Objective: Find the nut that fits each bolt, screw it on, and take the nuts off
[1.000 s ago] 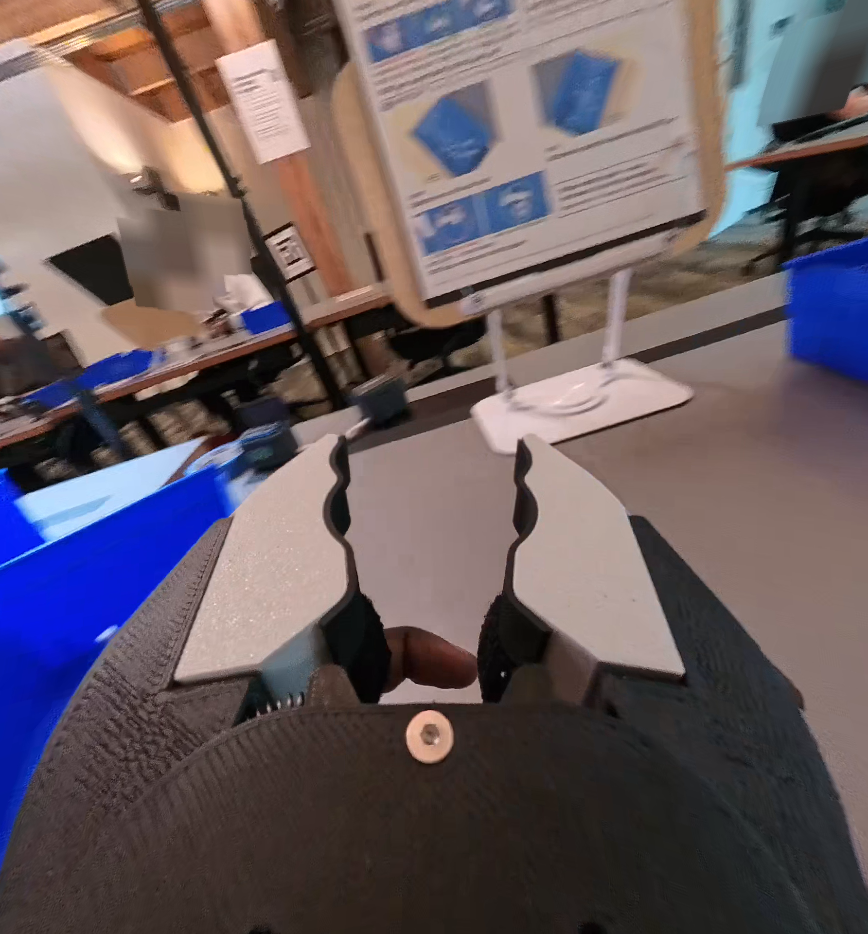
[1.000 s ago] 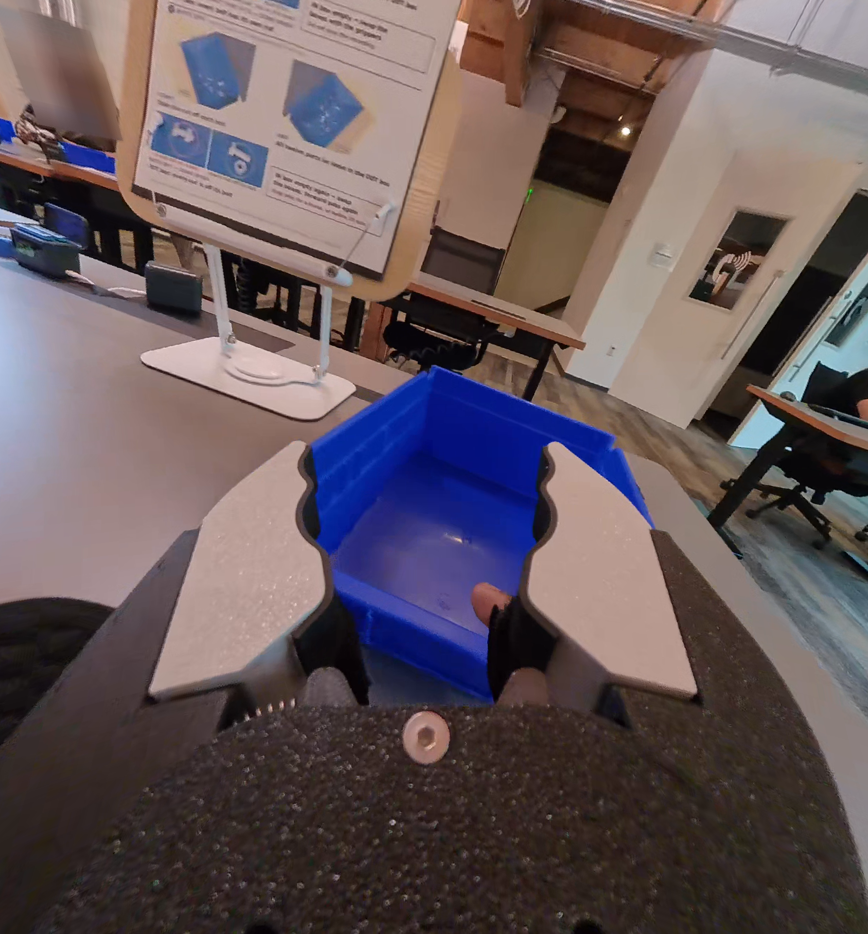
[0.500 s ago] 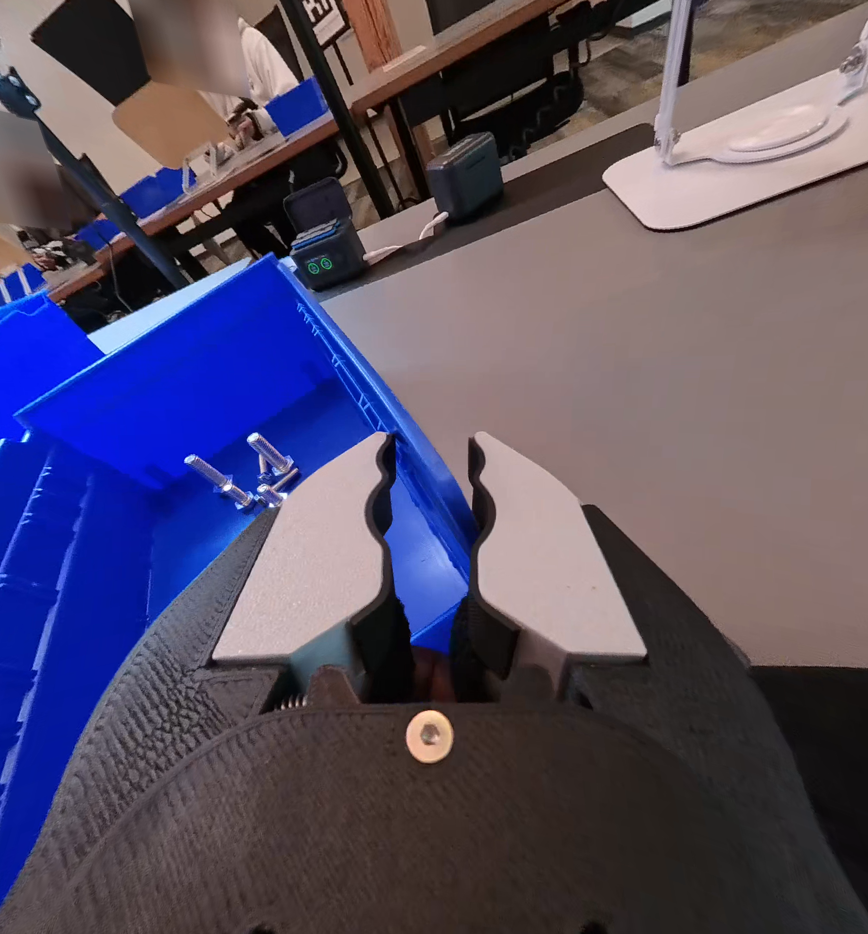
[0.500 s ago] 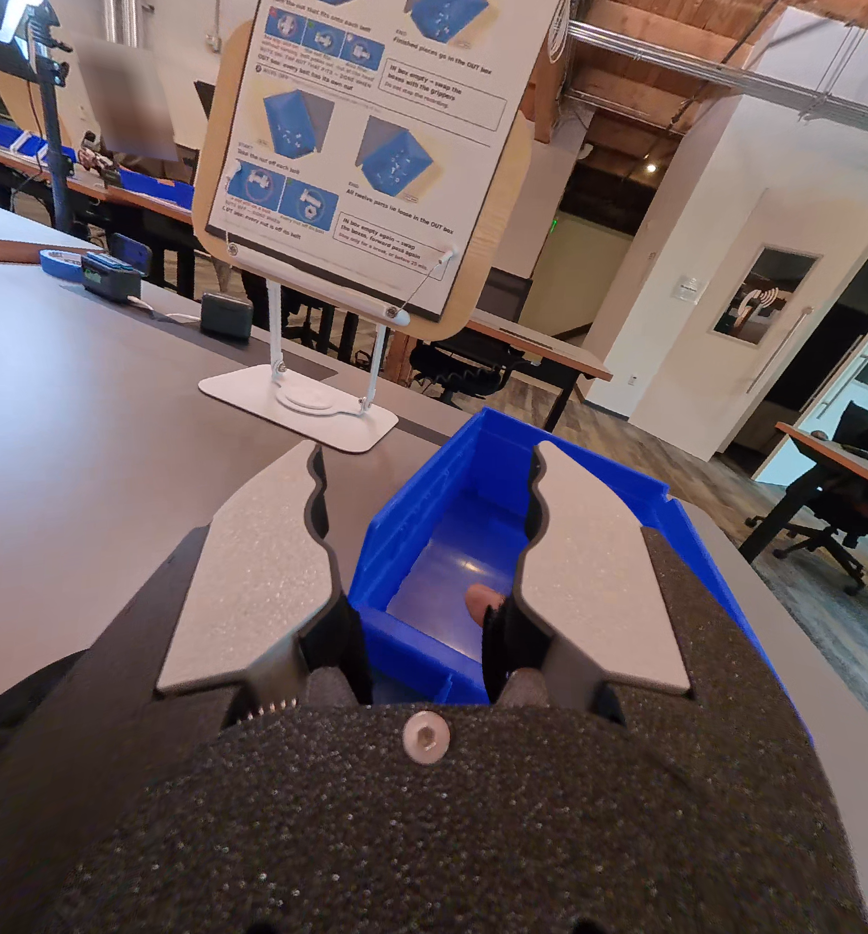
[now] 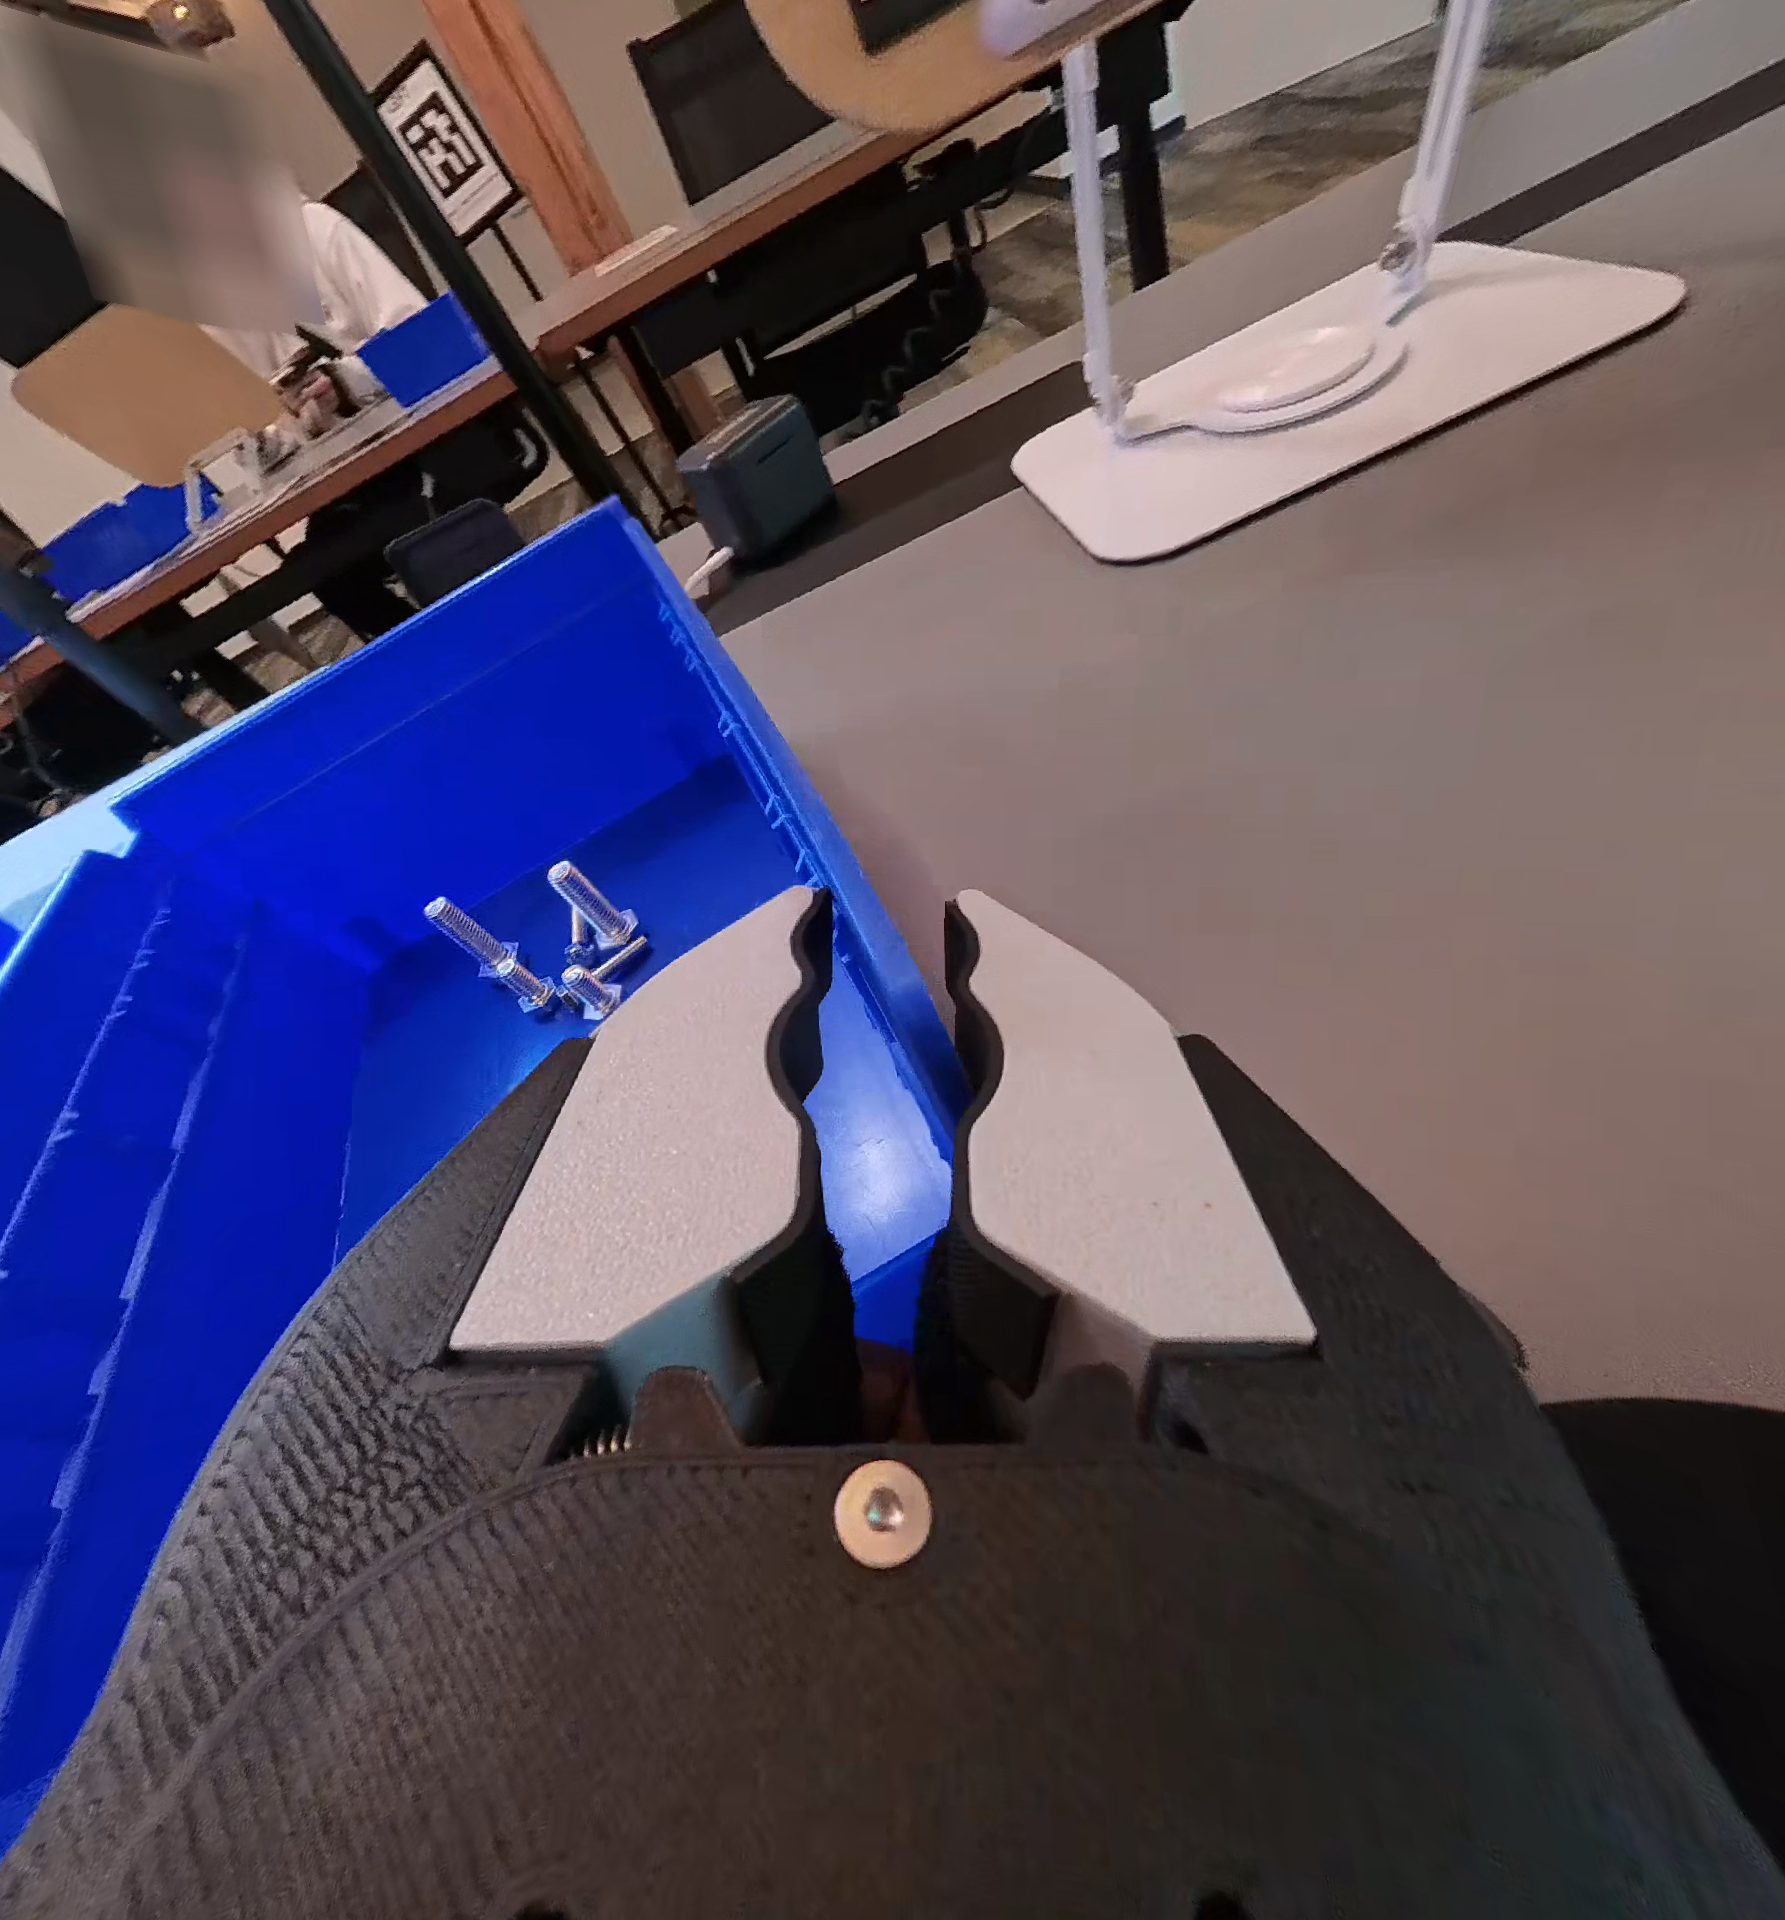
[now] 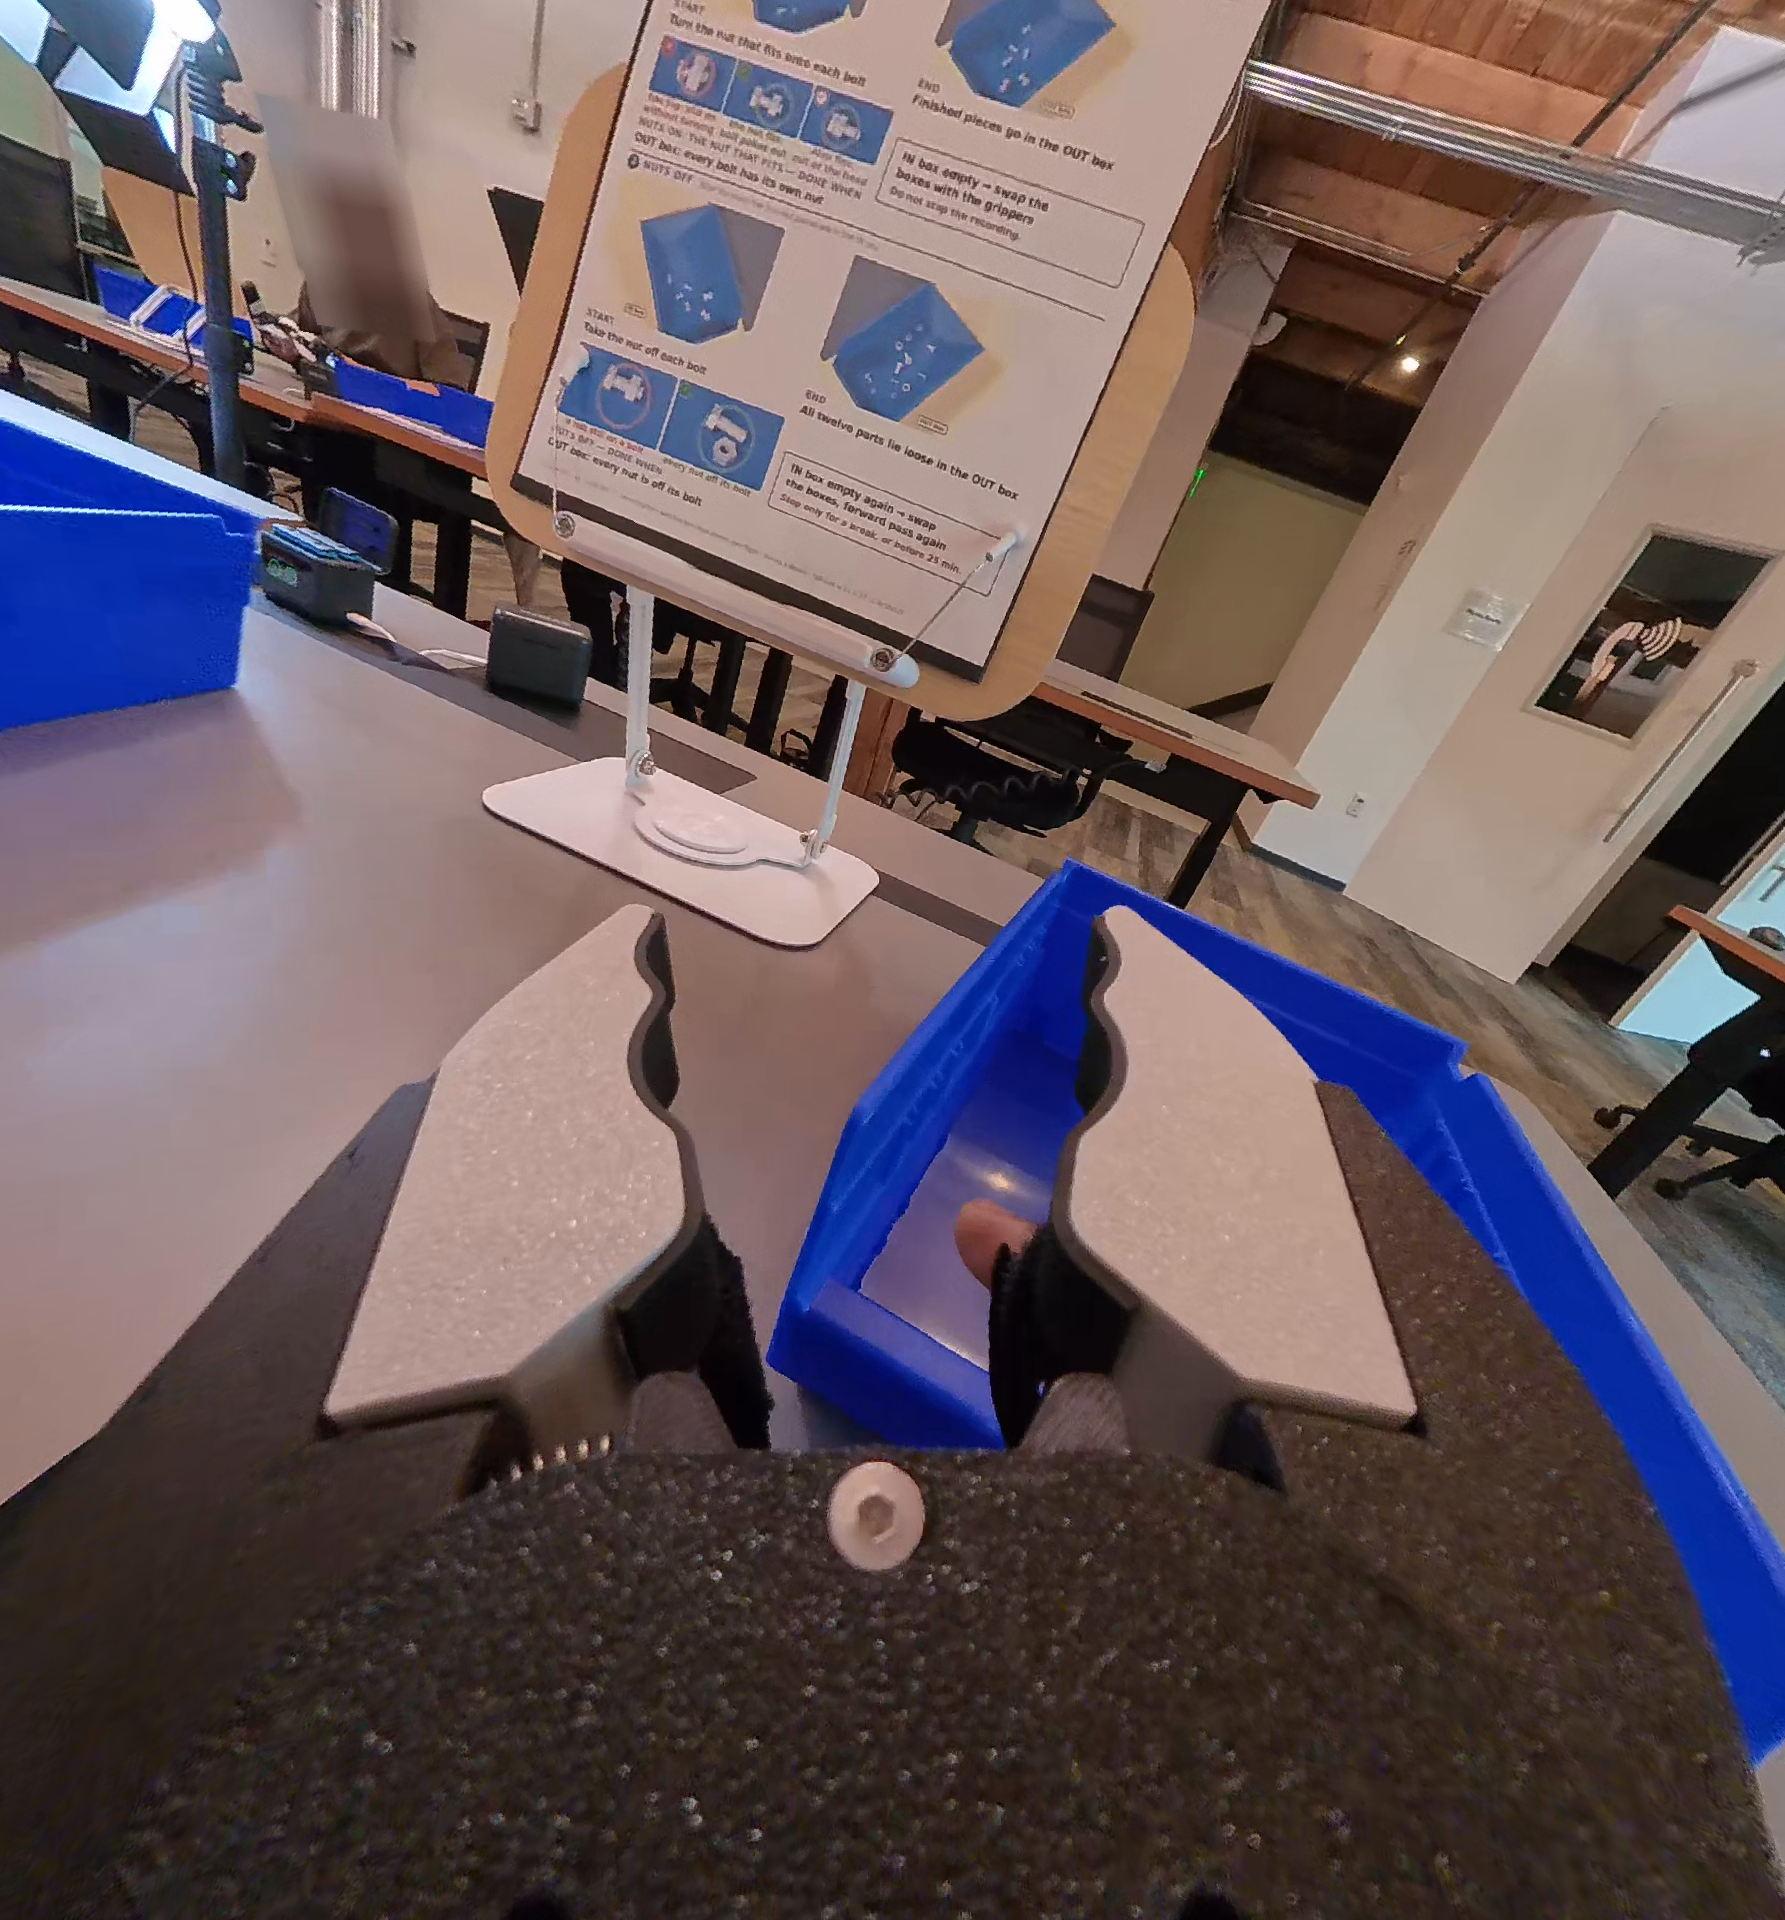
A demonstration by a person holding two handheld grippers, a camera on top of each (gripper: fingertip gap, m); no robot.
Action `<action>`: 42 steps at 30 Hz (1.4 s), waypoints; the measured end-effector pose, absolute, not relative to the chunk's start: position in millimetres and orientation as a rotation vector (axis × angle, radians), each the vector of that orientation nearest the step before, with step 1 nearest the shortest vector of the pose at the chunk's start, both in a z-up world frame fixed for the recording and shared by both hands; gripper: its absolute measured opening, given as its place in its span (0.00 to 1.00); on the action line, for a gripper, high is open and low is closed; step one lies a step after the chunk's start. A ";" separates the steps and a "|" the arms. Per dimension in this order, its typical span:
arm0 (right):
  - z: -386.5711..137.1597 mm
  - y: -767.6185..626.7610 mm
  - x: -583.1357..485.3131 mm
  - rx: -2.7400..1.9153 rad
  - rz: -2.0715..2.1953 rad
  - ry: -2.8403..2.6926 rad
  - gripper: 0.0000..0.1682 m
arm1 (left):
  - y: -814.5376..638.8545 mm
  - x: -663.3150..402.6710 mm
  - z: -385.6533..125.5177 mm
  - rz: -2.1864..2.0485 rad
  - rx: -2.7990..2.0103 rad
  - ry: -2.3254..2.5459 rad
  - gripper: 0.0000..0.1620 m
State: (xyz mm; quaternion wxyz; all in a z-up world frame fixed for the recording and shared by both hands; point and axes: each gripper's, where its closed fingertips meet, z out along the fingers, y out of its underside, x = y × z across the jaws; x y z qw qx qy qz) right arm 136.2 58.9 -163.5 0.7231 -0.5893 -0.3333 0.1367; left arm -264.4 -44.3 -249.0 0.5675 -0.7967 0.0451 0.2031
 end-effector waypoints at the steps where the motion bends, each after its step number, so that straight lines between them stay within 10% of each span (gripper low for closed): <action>1: -163.0 58.5 136.2 -1.300 0.302 -0.735 0.45 | -42.1 -262.3 -249.1 0.471 -1.872 0.119 0.12; 17: -149.7 31.7 115.7 -1.224 0.412 -0.747 0.44 | -16.9 -323.0 -187.6 0.056 -1.835 -0.044 0.26; 28: -154.0 22.2 100.2 -1.202 0.397 -0.831 0.44 | 41.8 -396.8 -281.4 0.132 -2.258 -0.076 0.18; 42: -160.0 27.7 102.5 -1.219 0.413 -0.816 0.43 | 47.9 -393.8 -267.2 0.175 -2.237 -0.023 0.06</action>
